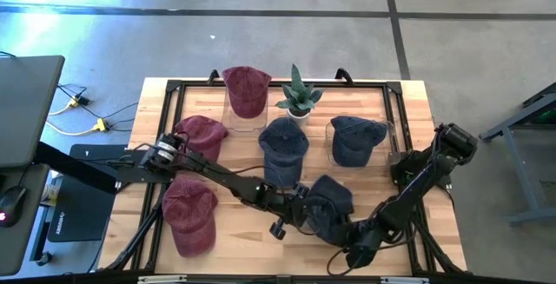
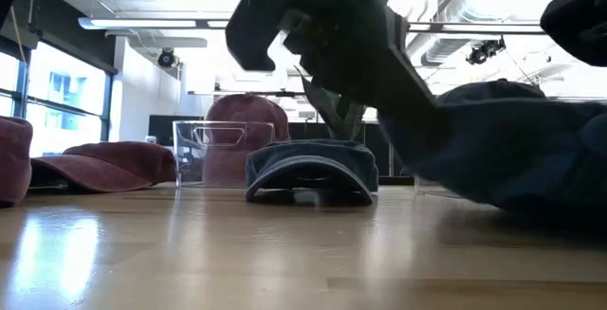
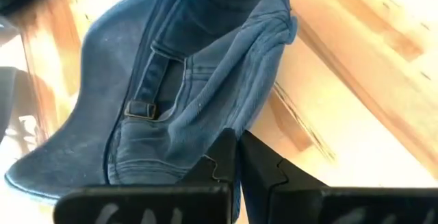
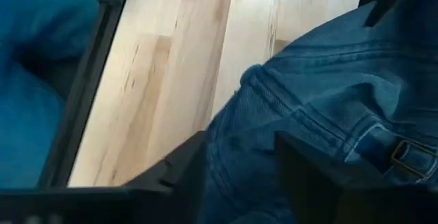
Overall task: Pick & Place hat
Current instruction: Put the bottom blue cap into the right transparent bin
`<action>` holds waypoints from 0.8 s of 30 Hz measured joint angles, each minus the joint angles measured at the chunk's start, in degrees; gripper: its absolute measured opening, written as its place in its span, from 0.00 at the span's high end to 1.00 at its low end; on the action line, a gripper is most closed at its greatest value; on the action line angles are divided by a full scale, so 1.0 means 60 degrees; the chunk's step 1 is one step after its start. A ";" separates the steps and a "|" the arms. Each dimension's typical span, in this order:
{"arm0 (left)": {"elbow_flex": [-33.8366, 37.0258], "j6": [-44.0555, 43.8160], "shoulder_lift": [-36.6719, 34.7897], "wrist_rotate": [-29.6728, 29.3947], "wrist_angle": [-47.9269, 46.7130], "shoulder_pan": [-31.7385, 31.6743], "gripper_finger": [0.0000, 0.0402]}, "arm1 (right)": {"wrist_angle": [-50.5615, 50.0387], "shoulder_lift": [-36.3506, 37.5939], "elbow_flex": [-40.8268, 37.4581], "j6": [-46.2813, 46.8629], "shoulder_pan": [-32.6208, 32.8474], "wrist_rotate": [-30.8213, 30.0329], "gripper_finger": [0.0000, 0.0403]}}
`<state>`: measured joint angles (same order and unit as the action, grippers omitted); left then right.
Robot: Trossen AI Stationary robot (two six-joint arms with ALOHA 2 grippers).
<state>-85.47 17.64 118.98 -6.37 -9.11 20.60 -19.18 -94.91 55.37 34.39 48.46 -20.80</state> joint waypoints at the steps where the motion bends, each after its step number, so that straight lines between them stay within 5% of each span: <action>1: 0.0006 -0.0016 0.0002 -0.0016 -0.0039 0.0006 0.99 | 0.0012 -0.0030 0.0000 -0.0109 -0.0013 0.0000 0.53; 5: 0.0007 -0.0064 0.0000 -0.0034 -0.0037 0.0007 0.98 | 0.0395 -0.0327 0.0036 -0.0226 0.0128 -0.0020 0.45; 10: 0.0007 -0.0323 0.0004 -0.0034 -0.0146 -0.0066 0.98 | 0.0022 -0.1143 0.0751 0.0613 0.0442 -0.0044 0.46; 18: 0.0007 -0.0484 0.0004 -0.0030 -0.0151 -0.0058 0.98 | -0.2242 -0.2916 0.2058 0.1222 0.0551 -0.0806 0.60; 24: 0.0007 -0.0021 0.0003 0.0540 -0.0151 -0.0058 0.98 | -0.3322 -0.3046 0.2371 0.1613 0.0533 -0.1004 0.79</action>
<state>-85.43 17.52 119.00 -3.13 -10.02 20.25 -39.11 -113.19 69.60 44.06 51.66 -26.82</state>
